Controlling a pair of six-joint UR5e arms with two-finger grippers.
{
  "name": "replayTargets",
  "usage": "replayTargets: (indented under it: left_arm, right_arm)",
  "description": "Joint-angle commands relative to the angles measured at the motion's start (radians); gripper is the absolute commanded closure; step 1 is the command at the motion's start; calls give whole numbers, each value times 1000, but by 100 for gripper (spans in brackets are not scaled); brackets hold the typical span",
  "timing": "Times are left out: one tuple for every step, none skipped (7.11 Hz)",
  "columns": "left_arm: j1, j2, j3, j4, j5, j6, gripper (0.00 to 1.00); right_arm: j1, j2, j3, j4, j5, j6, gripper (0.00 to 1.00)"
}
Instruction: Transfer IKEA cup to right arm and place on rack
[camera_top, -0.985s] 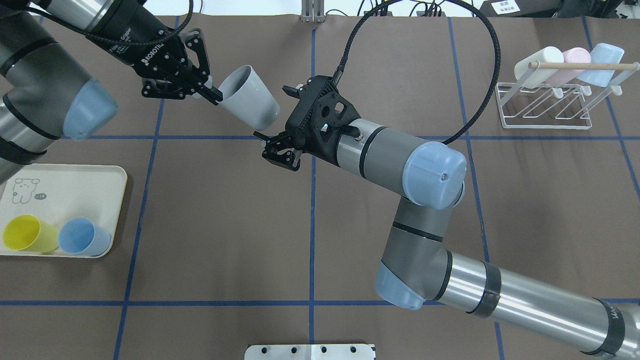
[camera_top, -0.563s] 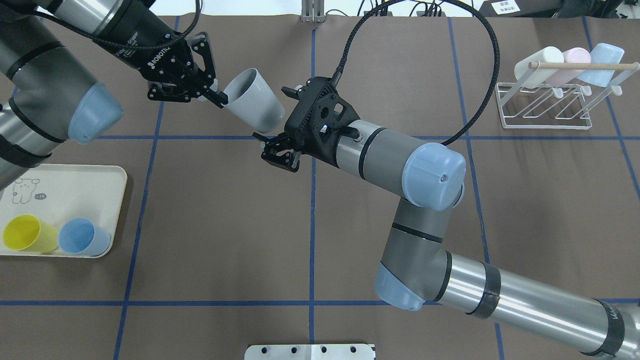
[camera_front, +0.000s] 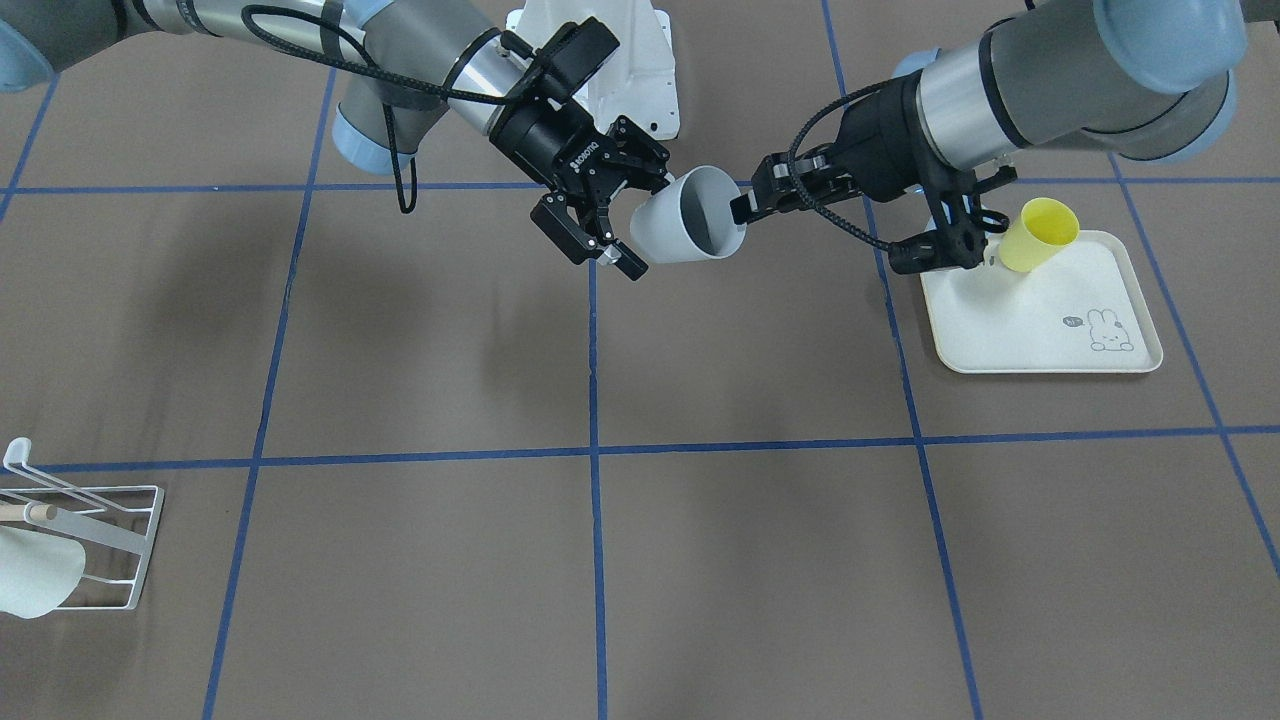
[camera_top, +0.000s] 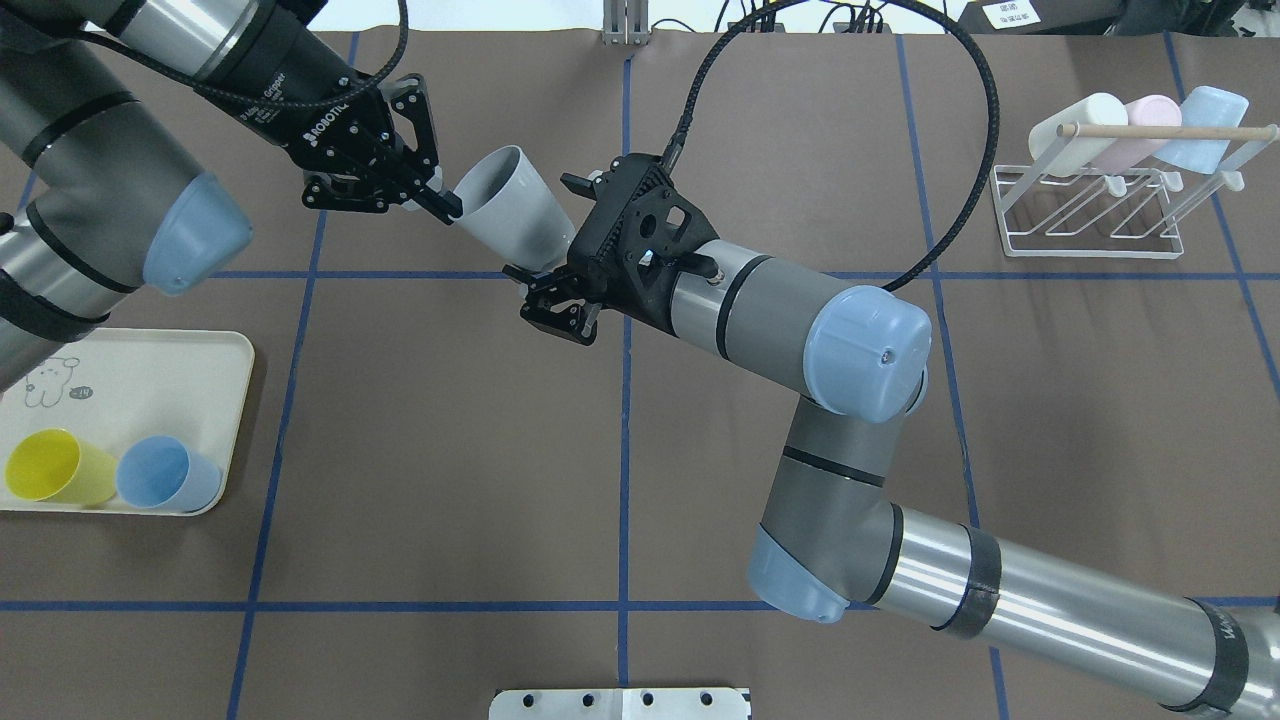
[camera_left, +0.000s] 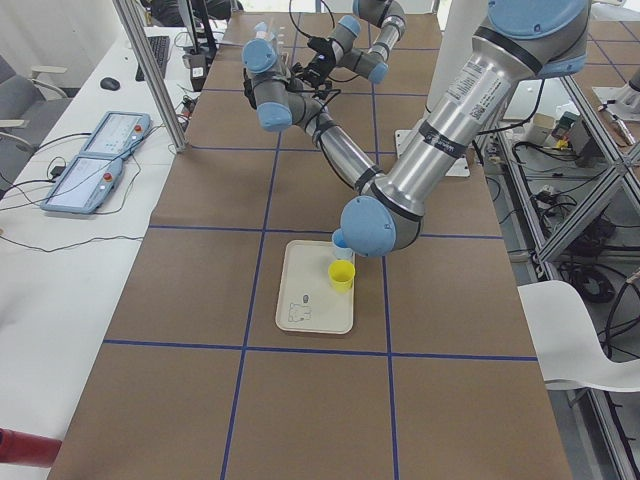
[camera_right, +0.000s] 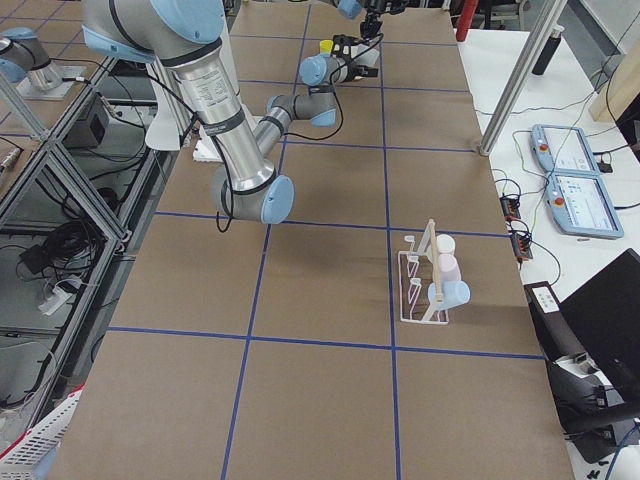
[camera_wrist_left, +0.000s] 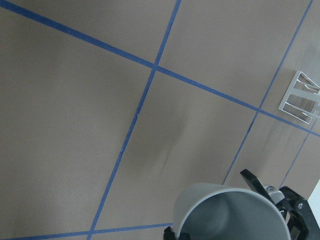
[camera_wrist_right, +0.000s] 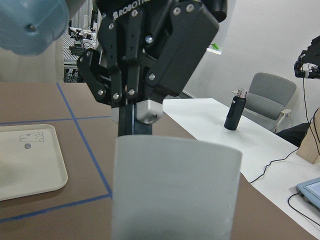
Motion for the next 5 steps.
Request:
replayTargets:
  left_arm:
    - [1, -2, -2, 0, 0, 0, 100]
    - [3, -3, -2, 0, 2, 0, 100]
    - [8, -5, -2, 0, 2, 0, 100]
    - [18, -5, -2, 0, 30, -6, 100]
    - [24, -6, -2, 0, 34, -12, 100]
  right_arm:
    - [-4, 0, 1, 0, 0, -1, 9]
    - [-6, 0, 6, 0, 0, -3, 10]
    - [-7, 2, 6, -2, 0, -3, 10]
    - [-9, 0, 6, 0, 0, -1, 10]
    - [-9, 0, 6, -2, 0, -1, 10]
